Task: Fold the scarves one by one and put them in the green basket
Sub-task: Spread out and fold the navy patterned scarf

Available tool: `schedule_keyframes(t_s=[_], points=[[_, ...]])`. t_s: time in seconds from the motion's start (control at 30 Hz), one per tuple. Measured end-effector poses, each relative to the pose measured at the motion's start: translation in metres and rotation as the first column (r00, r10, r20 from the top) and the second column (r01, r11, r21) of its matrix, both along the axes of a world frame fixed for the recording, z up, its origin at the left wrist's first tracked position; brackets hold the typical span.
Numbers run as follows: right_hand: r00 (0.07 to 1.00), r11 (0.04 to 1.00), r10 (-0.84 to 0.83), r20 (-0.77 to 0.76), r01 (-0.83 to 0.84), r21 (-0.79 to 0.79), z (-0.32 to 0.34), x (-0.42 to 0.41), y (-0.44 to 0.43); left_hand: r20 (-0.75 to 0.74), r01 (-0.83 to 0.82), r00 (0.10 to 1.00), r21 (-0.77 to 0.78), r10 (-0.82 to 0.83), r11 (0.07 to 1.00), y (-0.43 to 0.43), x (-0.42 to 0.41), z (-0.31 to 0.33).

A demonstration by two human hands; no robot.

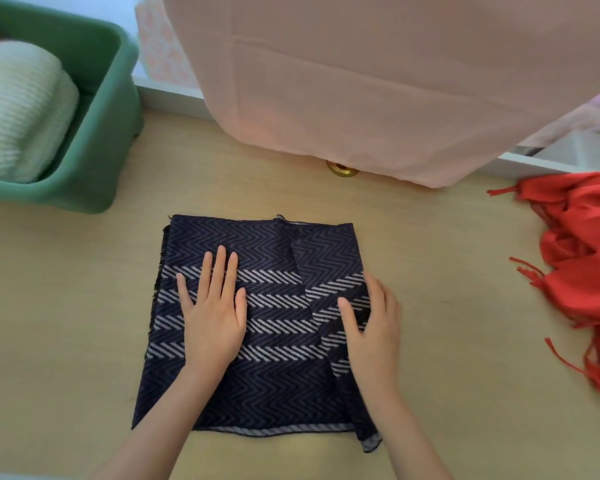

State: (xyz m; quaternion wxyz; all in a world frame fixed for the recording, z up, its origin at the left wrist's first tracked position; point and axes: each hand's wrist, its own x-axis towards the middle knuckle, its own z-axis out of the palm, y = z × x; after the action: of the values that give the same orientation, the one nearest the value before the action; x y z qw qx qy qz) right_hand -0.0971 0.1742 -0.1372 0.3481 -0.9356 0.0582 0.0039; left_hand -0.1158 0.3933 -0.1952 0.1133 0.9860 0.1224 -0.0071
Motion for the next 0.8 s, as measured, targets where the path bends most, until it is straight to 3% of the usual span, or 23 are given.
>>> schedule_keyframes(t_s=[0.13, 0.3, 0.53, 0.8], points=[[0.986, 0.983, -0.106, -0.129, 0.124, 0.133, -0.016, 0.012, -0.002, 0.008, -0.006, 1.000, 0.006, 0.006, 1.000, -0.001, 0.000, 0.001], [0.970, 0.928, -0.232, -0.078, 0.245, 0.280, -0.019, 0.022, -0.010, 0.007, -0.003, 1.000, -0.008, 0.003, 1.000, 0.000, 0.000, 0.002], [0.930, 0.920, -0.366, 0.035, 0.356, 0.167, -0.021, 0.034, -0.062, -0.002, 0.023, 1.000, 0.005, -0.023, 1.000, 0.001, 0.000, 0.002], [0.980, 0.967, -0.196, -0.030, 0.188, -0.173, -0.032, 0.040, -0.079, -0.010, 0.031, 0.999, 0.015, -0.031, 0.999, 0.000, -0.001, 0.002]])
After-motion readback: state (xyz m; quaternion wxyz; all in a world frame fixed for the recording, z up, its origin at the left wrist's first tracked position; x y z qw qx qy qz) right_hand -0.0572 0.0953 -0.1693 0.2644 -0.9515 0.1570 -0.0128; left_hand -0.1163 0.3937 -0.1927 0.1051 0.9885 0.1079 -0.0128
